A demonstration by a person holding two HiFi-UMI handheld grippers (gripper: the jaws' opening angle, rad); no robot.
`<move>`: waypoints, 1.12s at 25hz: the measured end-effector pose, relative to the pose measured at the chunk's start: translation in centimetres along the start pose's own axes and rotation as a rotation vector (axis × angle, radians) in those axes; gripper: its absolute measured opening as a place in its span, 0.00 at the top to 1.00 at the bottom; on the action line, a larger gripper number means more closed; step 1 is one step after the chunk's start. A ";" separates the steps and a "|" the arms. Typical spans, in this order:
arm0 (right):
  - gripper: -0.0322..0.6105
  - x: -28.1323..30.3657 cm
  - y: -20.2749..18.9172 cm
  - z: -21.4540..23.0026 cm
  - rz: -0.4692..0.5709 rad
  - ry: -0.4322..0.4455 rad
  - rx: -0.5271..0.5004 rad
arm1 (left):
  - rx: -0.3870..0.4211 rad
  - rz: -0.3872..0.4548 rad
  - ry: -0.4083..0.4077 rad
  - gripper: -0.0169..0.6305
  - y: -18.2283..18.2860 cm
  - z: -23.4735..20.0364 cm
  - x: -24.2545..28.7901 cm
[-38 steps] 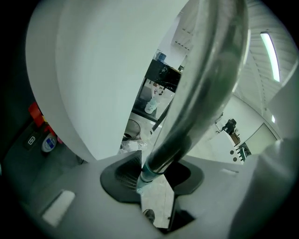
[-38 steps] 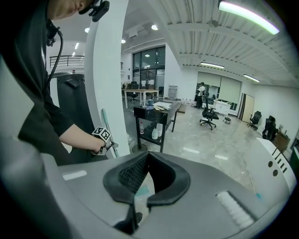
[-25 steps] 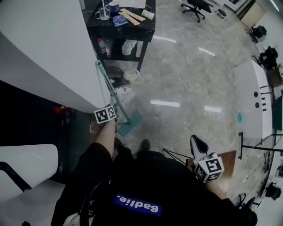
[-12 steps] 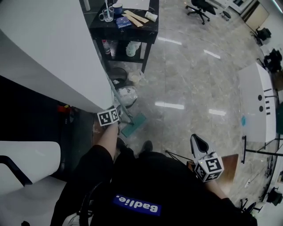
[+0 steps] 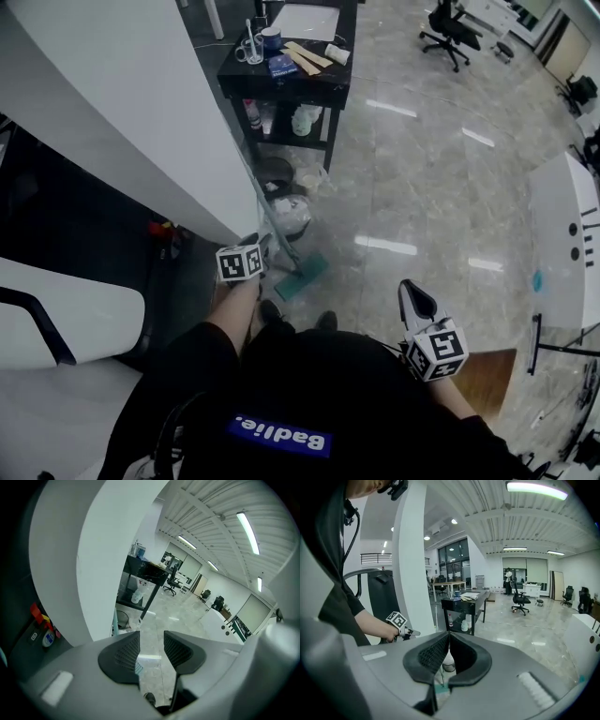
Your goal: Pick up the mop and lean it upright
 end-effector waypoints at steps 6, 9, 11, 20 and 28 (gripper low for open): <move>0.92 0.1 -2.0 1.0 0.018 0.106 0.012 | 0.051 0.092 0.042 0.78 0.1 3.4 -5.7; 0.92 0.3 -2.6 1.2 0.019 0.149 0.015 | 0.059 0.137 0.048 0.82 -0.4 5.0 -8.5; 0.93 0.2 -2.9 1.1 0.021 0.171 0.014 | 0.065 0.167 0.048 0.85 -0.7 5.9 -10.2; 0.93 -0.6 -3.4 -1.4 0.058 0.202 0.000 | 0.142 0.272 -0.015 0.94 -1.5 9.0 -16.2; 0.94 -3.5 -4.2 -7.7 0.084 0.160 0.014 | 0.235 0.351 -0.165 0.94 -3.1 10.3 -23.4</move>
Point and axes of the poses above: the fingertips, and each gripper's own axes: x forward along the fingers, z to its right, y out of its top, the point moved 8 cm from there along -x, backward along the fingers, and after that the axes turned 2 degrees about y, right-handed, at the moved point
